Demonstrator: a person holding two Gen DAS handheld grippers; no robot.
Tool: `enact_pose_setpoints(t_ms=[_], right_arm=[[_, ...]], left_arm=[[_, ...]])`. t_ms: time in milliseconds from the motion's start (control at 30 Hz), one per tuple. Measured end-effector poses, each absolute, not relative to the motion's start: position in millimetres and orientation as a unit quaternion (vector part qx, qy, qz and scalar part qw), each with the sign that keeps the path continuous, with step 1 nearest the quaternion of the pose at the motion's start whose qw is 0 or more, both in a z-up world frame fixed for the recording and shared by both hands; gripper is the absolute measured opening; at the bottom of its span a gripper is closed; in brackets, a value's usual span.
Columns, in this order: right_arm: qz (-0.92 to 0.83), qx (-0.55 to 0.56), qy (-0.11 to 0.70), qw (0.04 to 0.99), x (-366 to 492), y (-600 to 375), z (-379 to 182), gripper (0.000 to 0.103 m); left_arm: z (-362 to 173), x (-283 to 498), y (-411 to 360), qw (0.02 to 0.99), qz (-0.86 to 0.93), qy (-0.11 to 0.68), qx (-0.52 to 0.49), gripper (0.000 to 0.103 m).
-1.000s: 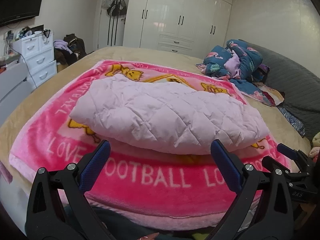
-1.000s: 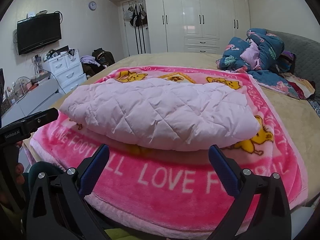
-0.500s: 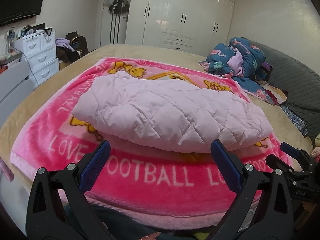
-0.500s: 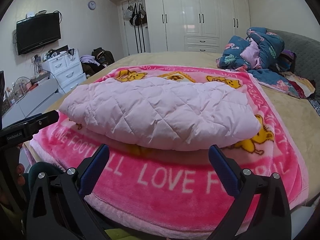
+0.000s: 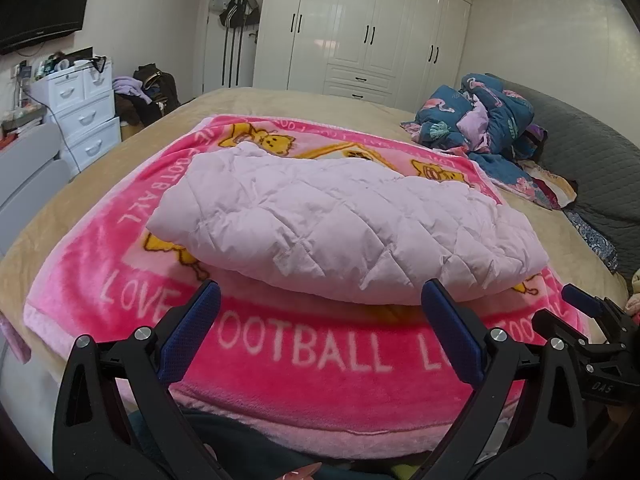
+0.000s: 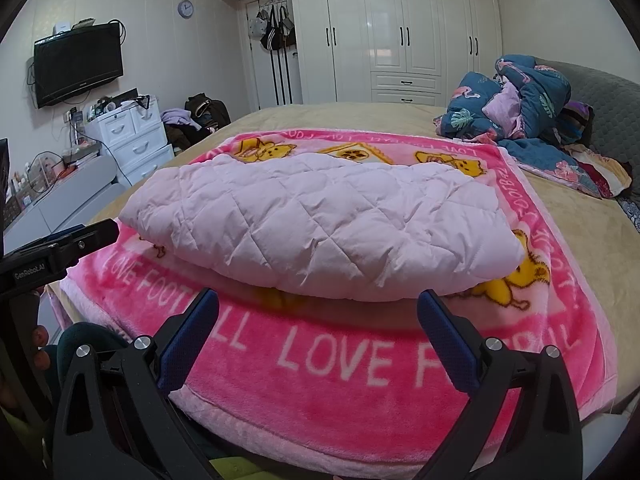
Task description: Fold large clothes
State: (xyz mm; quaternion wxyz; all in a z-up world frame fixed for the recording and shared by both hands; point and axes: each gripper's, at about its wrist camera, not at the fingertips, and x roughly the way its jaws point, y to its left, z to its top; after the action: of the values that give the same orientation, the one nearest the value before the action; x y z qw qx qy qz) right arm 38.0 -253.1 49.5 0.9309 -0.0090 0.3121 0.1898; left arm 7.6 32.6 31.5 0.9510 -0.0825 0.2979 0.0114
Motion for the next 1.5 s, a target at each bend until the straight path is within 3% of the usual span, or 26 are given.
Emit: enact_pose_setpoints(t_ms=[1500], right_arm=[[0.18, -0.018, 0.315, 0.932, 33.0, -251.2, 44.4, 0.099]], left_arm=[[32.5, 3.1, 28.4, 0.951, 0.013, 0.299, -0.072, 0.094]])
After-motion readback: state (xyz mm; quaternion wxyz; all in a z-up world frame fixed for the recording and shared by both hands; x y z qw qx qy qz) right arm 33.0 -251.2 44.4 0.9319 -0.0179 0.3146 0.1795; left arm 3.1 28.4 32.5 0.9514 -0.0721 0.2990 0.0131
